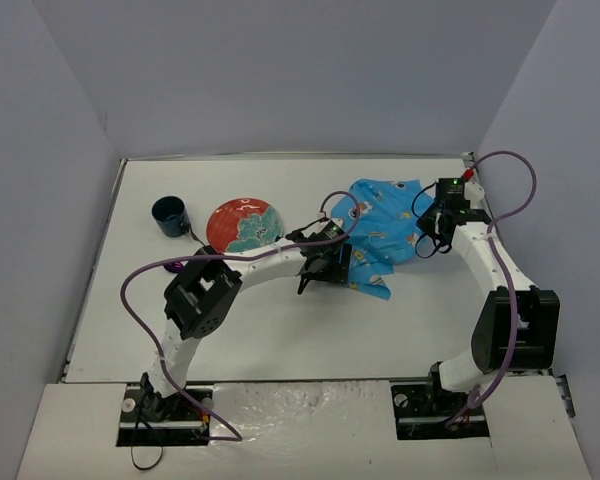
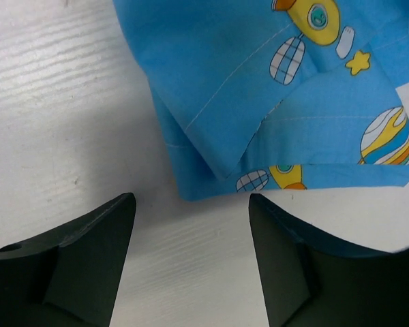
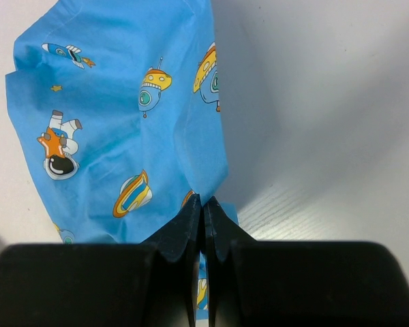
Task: Set the dinner table for one person
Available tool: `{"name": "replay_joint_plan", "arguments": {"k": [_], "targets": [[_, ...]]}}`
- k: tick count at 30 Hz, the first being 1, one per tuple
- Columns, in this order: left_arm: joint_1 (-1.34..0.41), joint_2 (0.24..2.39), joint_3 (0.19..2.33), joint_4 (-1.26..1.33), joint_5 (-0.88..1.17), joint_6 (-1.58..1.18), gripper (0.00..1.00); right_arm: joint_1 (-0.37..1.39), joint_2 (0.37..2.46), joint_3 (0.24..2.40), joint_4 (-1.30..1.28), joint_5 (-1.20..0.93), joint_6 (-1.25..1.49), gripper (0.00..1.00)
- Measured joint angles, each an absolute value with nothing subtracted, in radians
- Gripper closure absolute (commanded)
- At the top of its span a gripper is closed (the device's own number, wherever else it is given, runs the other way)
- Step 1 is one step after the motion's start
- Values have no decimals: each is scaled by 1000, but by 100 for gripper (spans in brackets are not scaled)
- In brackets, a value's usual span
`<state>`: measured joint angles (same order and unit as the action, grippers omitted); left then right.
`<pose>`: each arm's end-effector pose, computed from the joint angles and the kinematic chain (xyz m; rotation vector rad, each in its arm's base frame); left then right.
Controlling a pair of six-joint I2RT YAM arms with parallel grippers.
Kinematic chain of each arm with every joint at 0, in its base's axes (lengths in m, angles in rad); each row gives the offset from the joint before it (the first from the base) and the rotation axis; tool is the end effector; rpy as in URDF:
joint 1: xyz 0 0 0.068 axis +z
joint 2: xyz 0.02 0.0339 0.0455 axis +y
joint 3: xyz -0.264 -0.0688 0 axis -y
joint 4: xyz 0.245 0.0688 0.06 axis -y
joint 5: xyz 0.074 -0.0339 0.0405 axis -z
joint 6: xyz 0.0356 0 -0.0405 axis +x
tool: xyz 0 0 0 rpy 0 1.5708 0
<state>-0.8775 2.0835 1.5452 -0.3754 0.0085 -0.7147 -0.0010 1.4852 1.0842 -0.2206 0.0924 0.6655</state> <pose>0.2922 -0.3521 0.1827 0.2163 2.6049 -0.6446 0.3354 -0.0036 0.2724 0.7697 2.0637 0.2728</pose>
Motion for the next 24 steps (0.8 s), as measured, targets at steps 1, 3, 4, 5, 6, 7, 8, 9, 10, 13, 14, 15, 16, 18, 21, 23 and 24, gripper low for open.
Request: {"name": "replay_joint_plan", "arguments": {"k": [1,3,4,5,6,7,8,9,10,13,14,15,16,18,21,23,24], "targets": [[-878,2091,1554,-376,-2,-714,49,-1,1482,1082,-221,91,665,100],[-878,2106,1573,-377,-22,-710,61,-1,1476,1078,-221,90,665,100],[-878,2115,1583,-376,-31,-708,70,-1,1471,1075,-221,89,665,100],[-878,2124,1592,-374,-38,-706,81,-1,1467,1072,-221,89,665,100],[-878,2131,1600,-372,-45,-703,95,-1,1462,1069,-222,89,664,100],[-878,2139,1607,-370,-52,-701,99,-1,1458,1067,-223,89,663,100],[-877,2142,1610,-368,-58,-694,100,-1,1453,1064,-222,89,662,100],[-875,2145,1612,-366,-64,-687,100,-1,1447,1059,-222,89,661,100],[-874,2147,1613,-366,-71,-682,100,-1,1441,1055,-225,89,660,100],[-868,2147,1615,-369,-91,-650,100,-1,1418,1041,-232,90,654,100],[-862,2147,1616,-371,-100,-631,100,-1,1410,1035,-234,90,652,100],[-855,2147,1617,-374,-110,-609,100,-1,1401,1028,-237,91,651,100],[-845,2147,1621,-381,-122,-579,100,-1,1393,1019,-239,93,648,100],[-818,2147,1630,-395,-149,-527,99,-1,1379,1000,-247,97,645,100],[-763,2147,1661,-418,-193,-435,80,-1,1362,962,-252,100,643,100],[-719,2148,1690,-422,-217,-383,62,-1,1352,933,-257,101,643,100],[-698,2148,1707,-422,-224,-365,58,-1,1348,919,-259,101,643,100]]}}
